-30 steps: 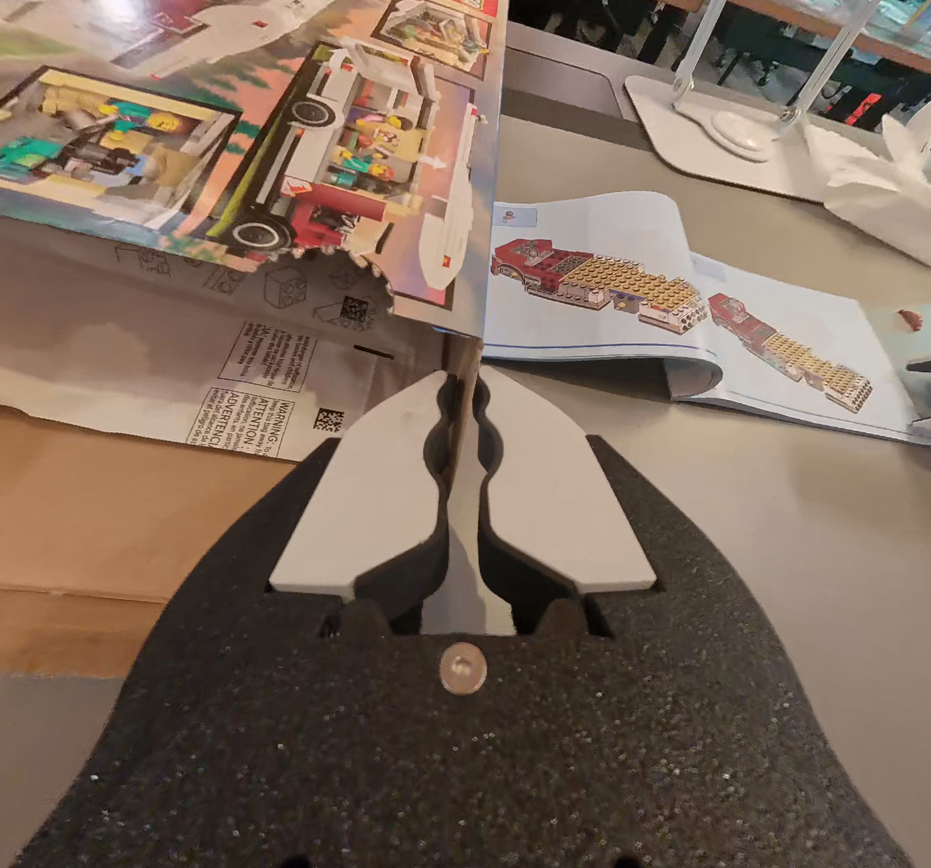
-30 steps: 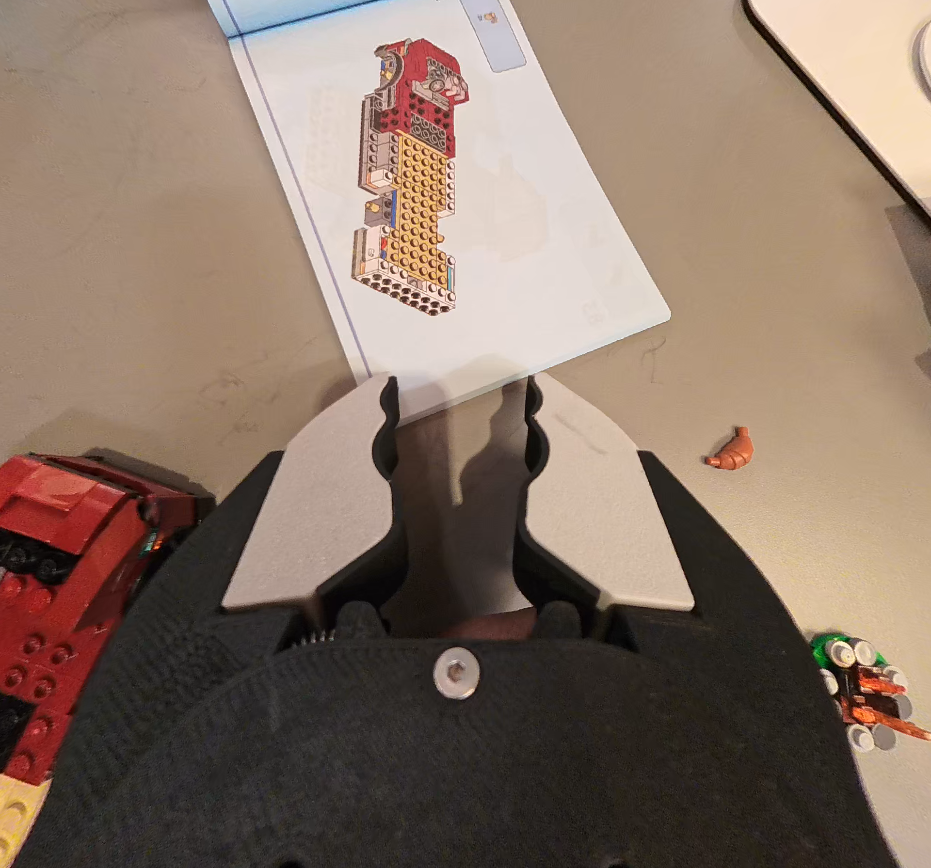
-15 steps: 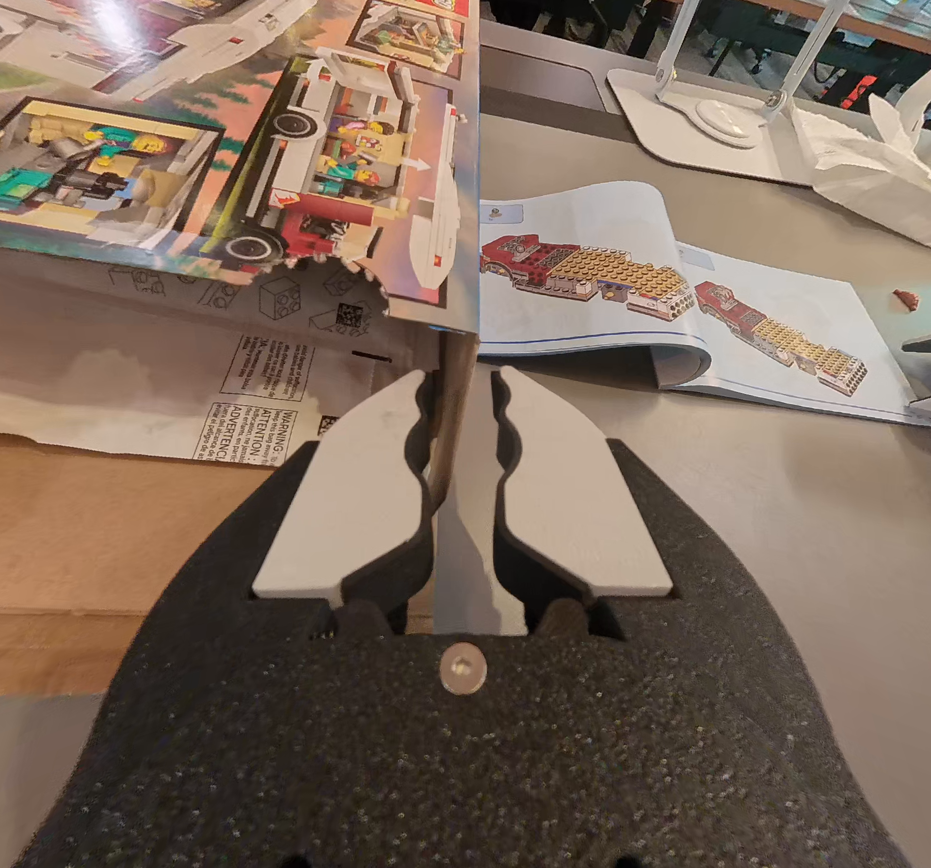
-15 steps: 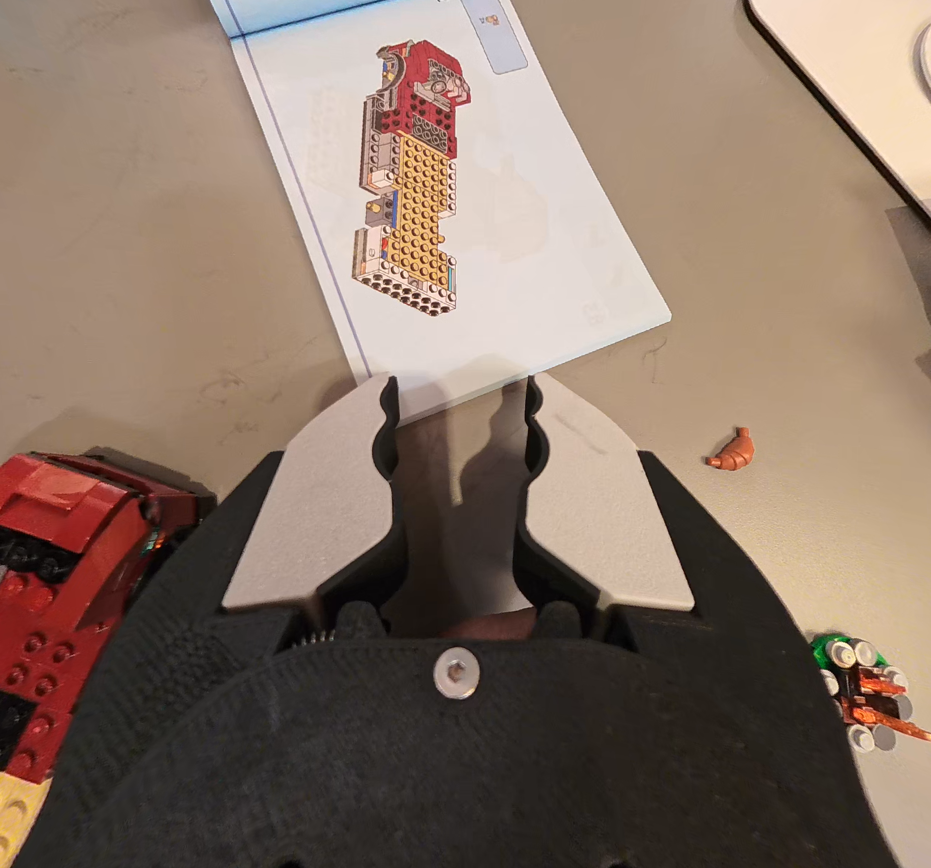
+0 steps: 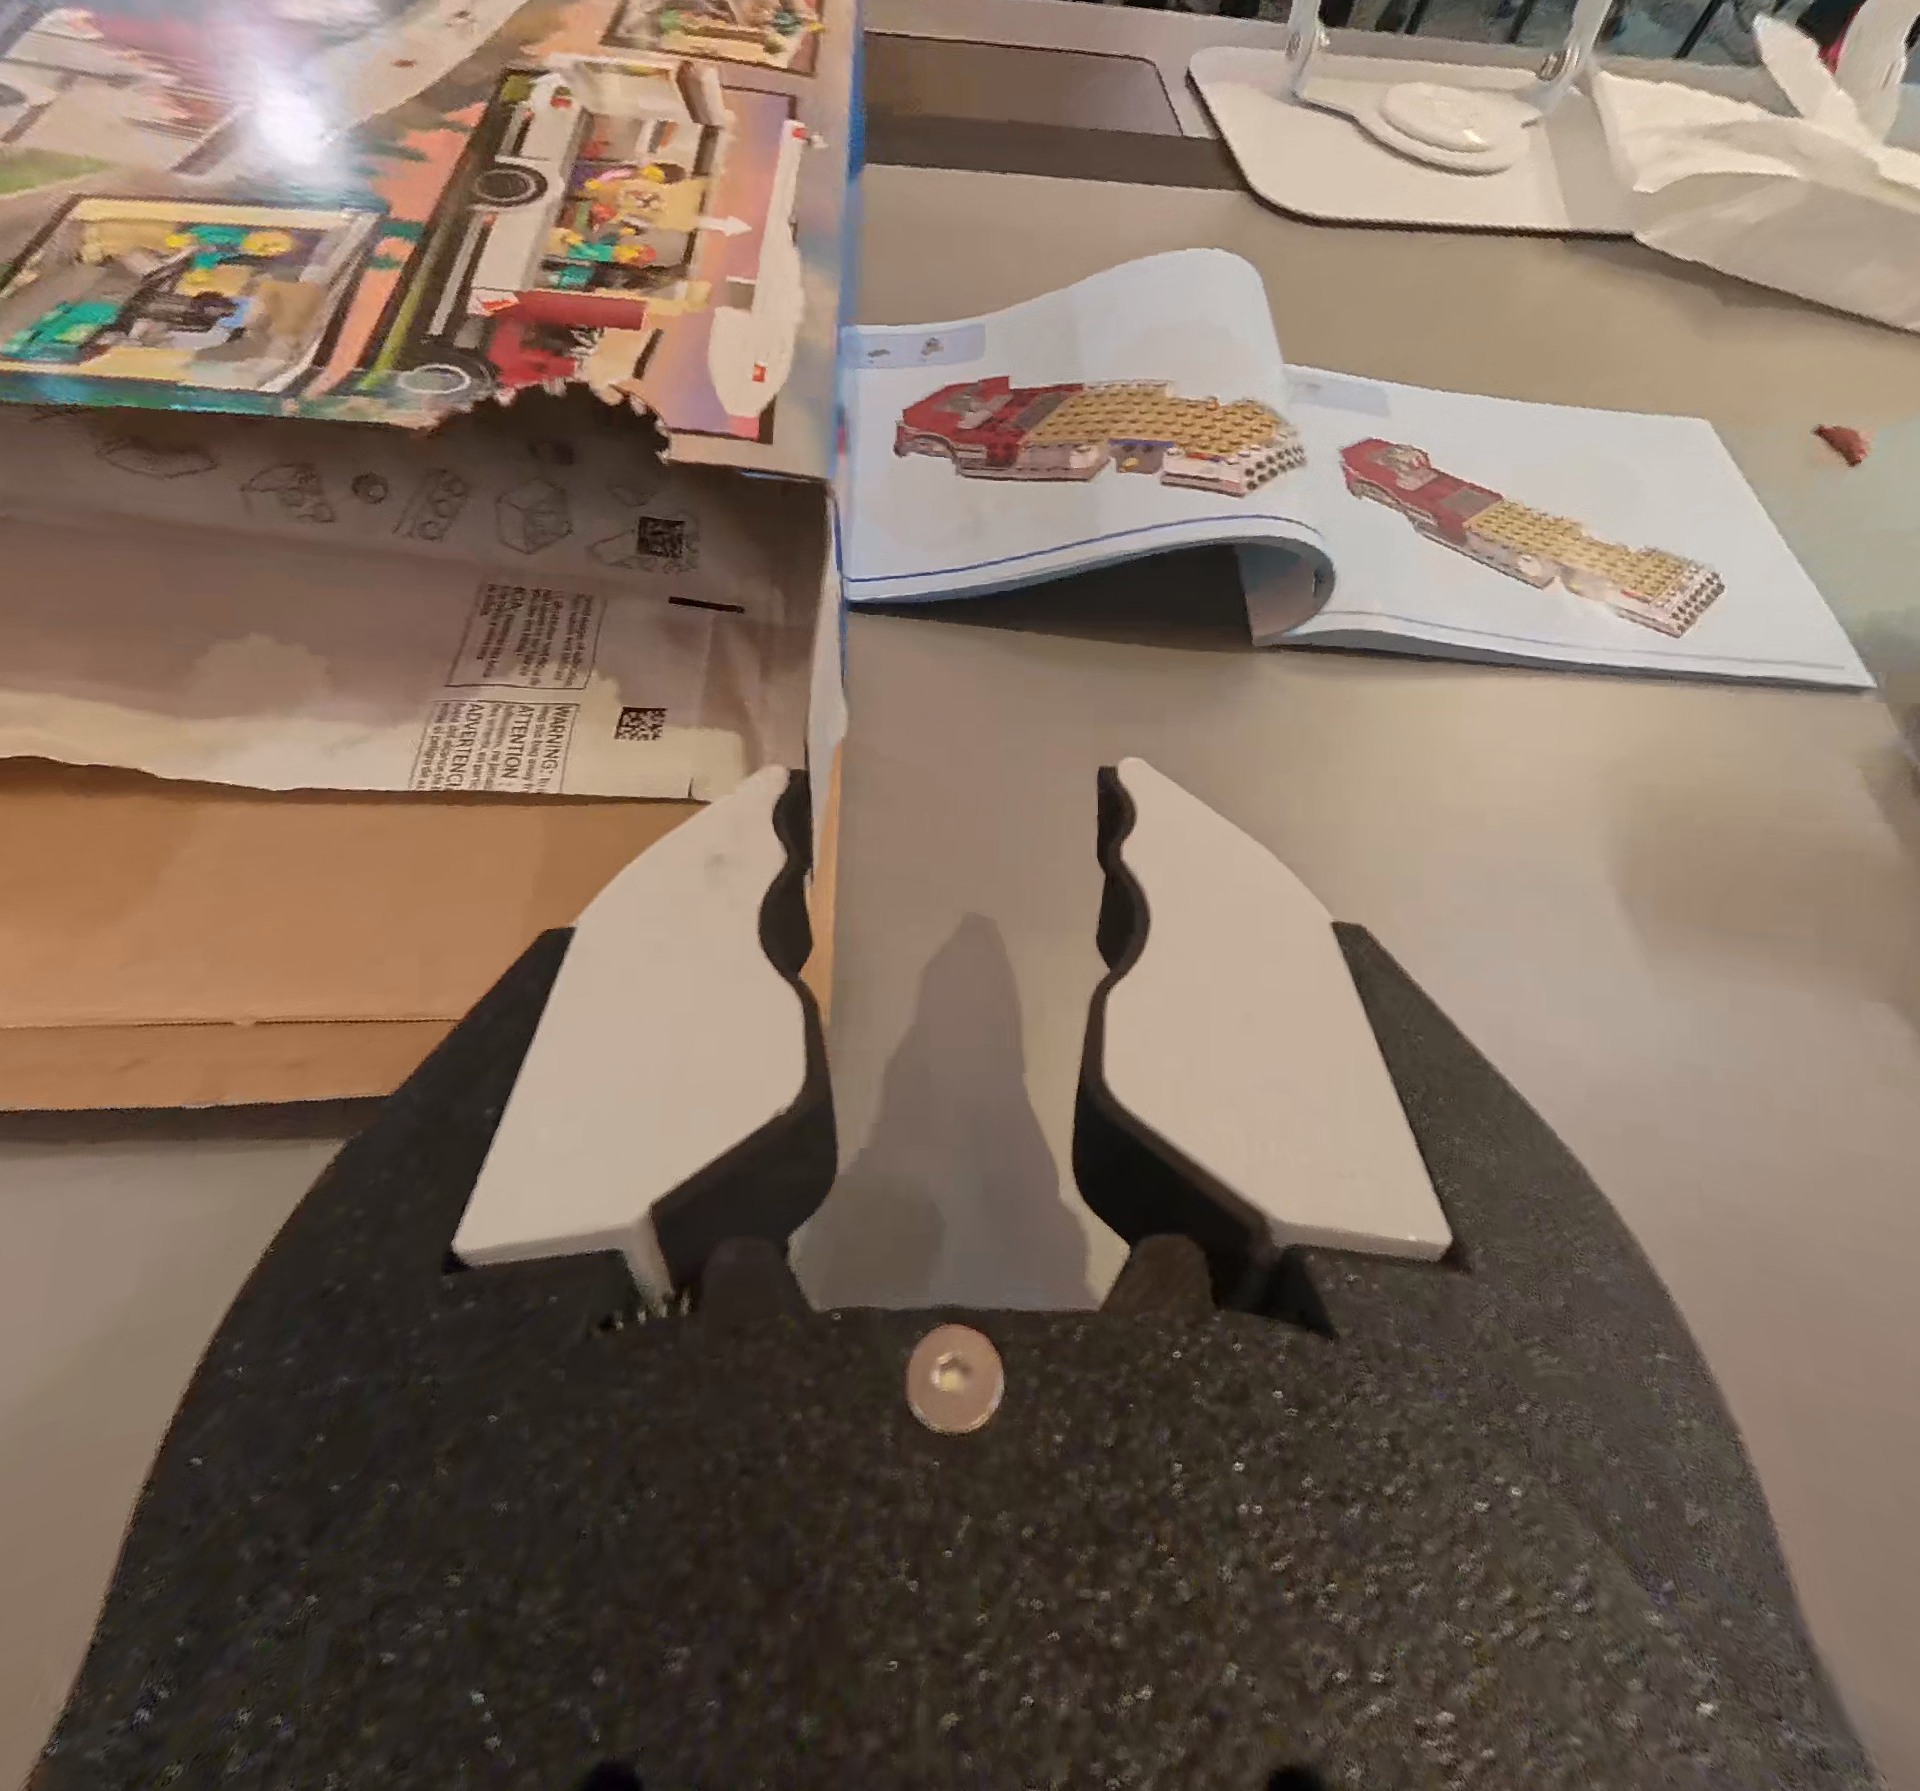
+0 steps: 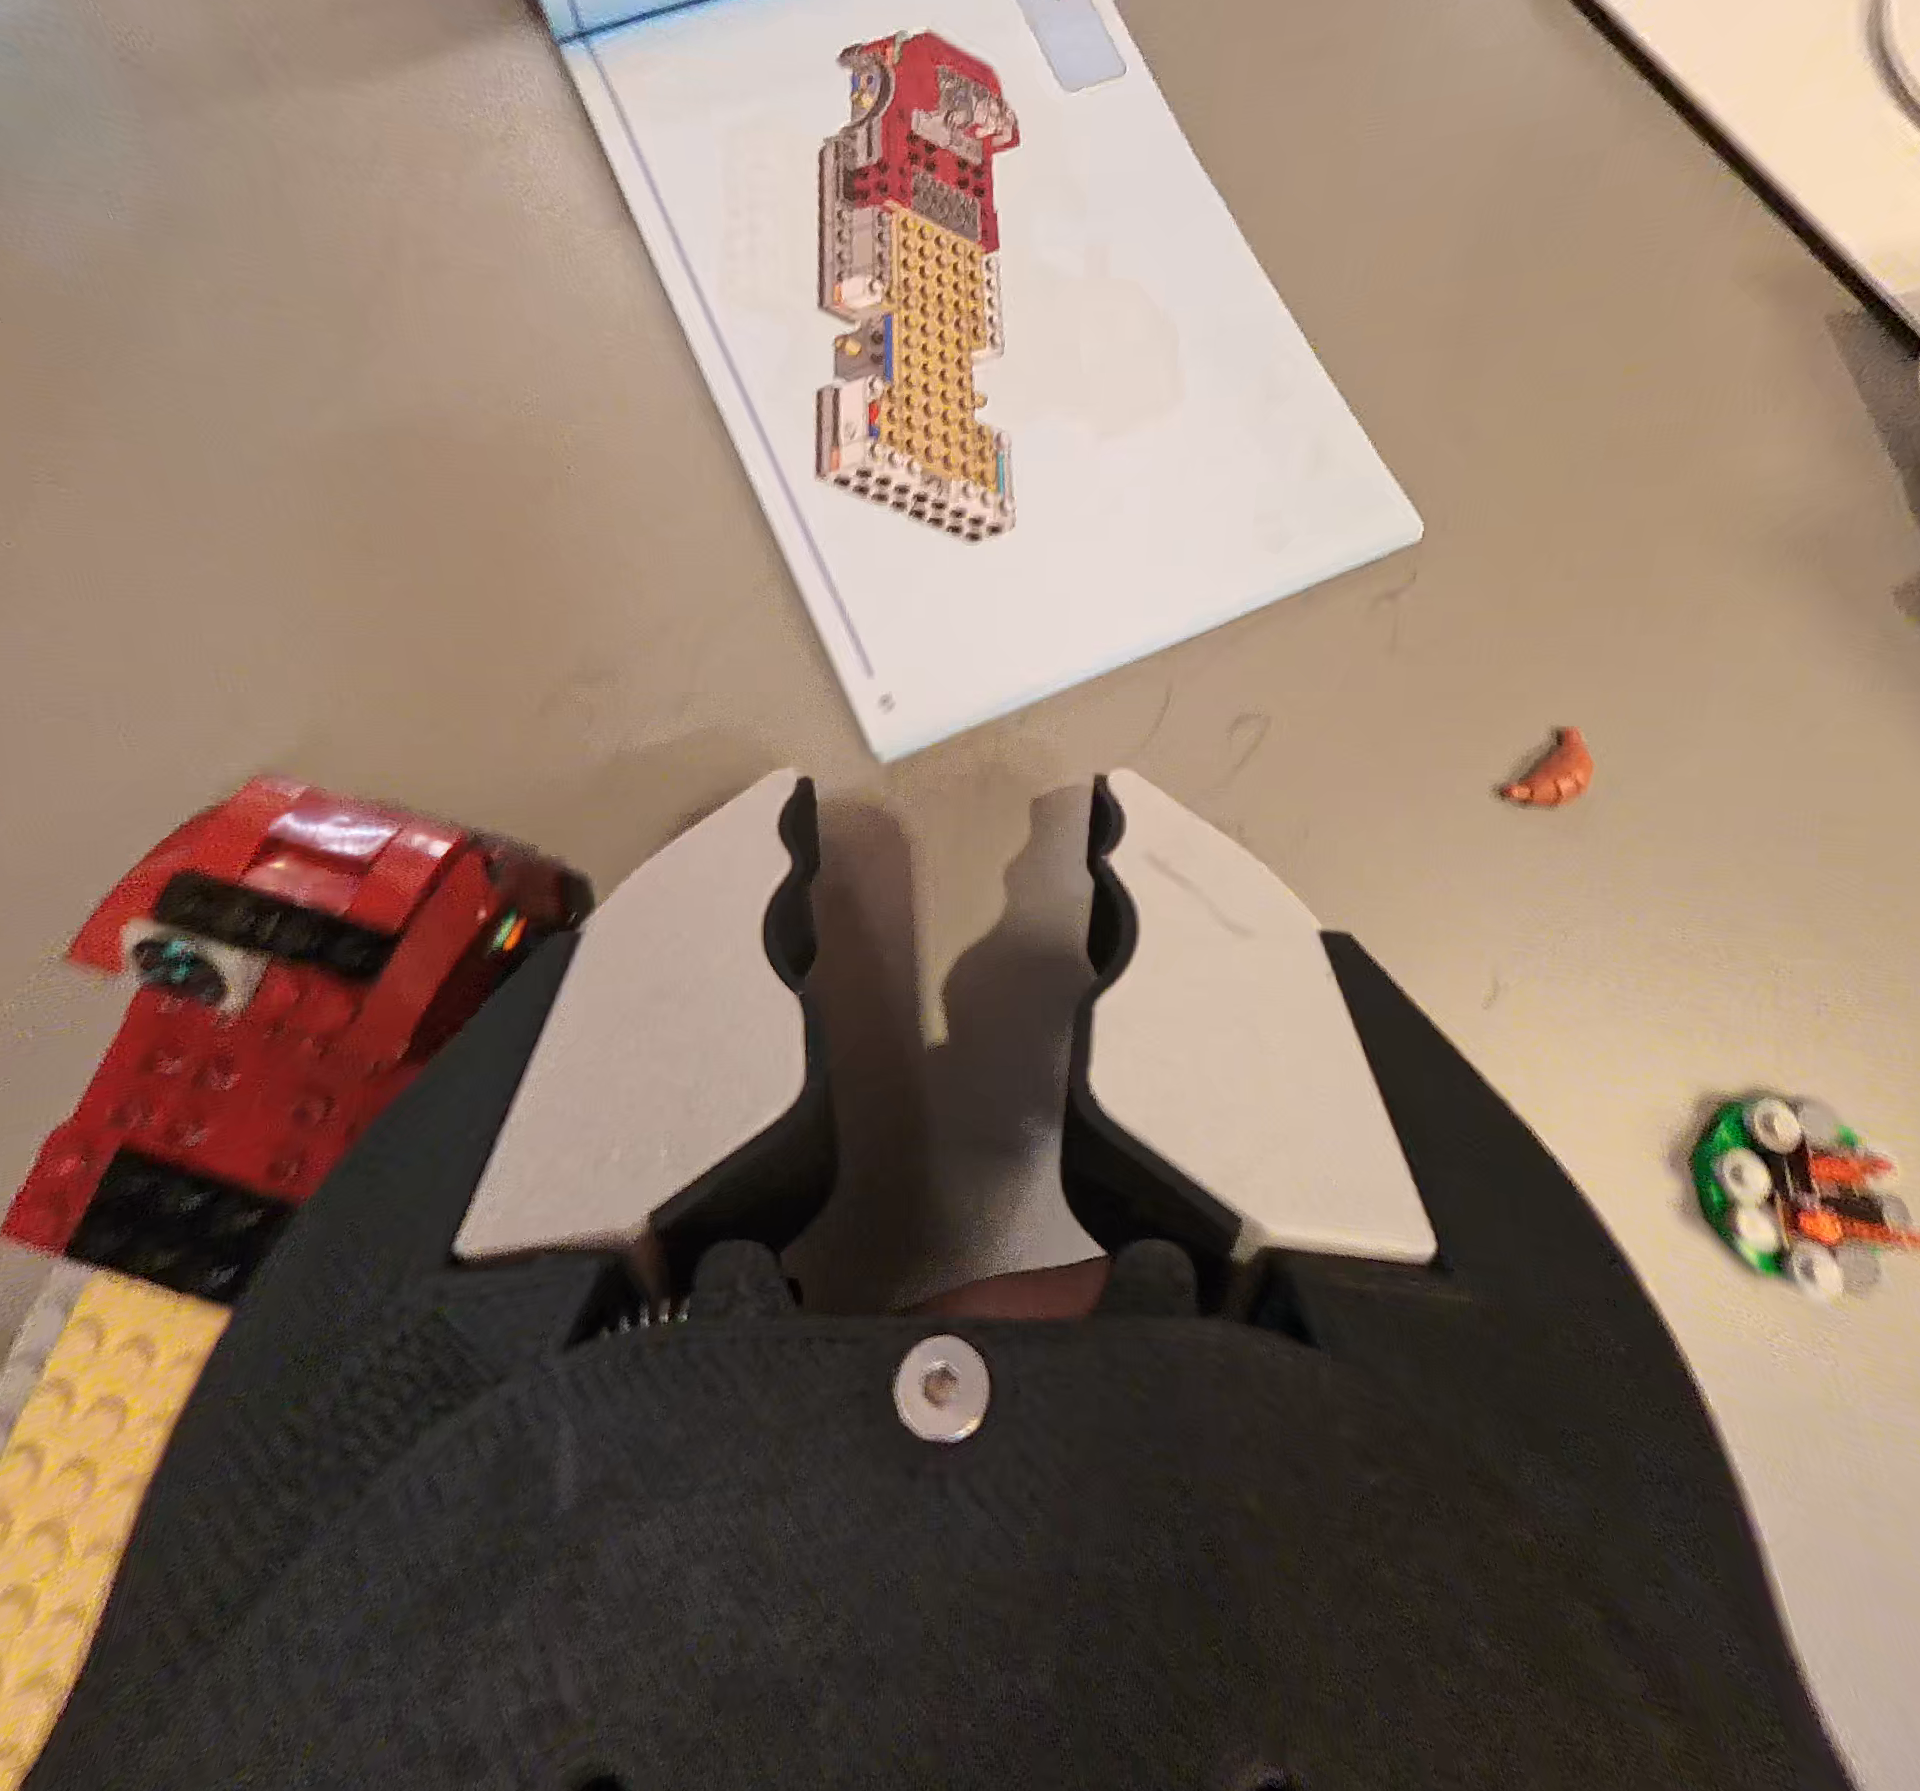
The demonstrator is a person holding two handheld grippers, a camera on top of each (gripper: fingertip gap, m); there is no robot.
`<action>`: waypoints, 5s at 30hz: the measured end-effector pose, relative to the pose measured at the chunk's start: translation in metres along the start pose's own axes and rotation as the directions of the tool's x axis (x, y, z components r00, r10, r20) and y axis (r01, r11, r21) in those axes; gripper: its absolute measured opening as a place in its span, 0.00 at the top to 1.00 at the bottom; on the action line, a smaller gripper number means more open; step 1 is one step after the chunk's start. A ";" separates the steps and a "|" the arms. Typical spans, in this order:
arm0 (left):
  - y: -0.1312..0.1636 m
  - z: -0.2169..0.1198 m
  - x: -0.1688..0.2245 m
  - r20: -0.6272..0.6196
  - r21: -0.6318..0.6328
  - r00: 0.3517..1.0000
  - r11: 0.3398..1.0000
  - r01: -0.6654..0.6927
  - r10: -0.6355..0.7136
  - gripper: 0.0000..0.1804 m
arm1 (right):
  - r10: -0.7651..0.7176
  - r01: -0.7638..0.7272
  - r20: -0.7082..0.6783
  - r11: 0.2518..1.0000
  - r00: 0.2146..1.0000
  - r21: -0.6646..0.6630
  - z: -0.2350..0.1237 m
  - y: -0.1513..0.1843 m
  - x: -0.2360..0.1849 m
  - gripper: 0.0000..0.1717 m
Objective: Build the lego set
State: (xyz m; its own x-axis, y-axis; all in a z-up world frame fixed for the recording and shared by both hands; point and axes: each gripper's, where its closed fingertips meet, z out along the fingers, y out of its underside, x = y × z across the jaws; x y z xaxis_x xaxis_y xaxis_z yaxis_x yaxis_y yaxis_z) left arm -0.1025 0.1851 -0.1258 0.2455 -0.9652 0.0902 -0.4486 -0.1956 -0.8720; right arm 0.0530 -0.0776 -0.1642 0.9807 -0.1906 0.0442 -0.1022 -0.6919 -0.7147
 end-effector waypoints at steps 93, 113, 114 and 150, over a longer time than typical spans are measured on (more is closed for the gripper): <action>0.050 0.027 0.217 -0.636 -0.109 0.708 0.873 -0.476 0.306 0.79 | -0.556 0.657 0.350 0.641 0.754 -0.397 -0.219 0.187 0.046 0.88; 0.053 0.025 0.220 -0.651 -0.109 0.690 0.860 -0.498 0.317 0.79 | -0.407 0.391 0.060 0.812 0.911 -0.434 -0.293 0.195 0.130 0.87; 0.053 0.025 0.220 -0.649 -0.108 0.692 0.861 -0.497 0.318 0.79 | -0.409 0.390 0.054 0.811 0.911 -0.436 -0.294 0.195 0.131 0.87; 0.058 0.026 0.221 -0.672 -0.141 0.680 0.850 -0.508 0.295 0.79 | -0.379 0.335 0.036 0.766 0.925 -0.549 -0.282 0.210 0.175 0.87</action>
State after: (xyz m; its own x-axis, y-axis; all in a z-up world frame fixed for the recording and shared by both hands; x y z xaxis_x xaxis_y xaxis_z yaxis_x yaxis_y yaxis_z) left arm -0.0523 -0.0354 -0.1691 -0.5426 -0.8302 0.1275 -0.6269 0.2993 -0.7193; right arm 0.1562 -0.4526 -0.1096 0.9515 0.1112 0.2868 0.1592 -0.9759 -0.1496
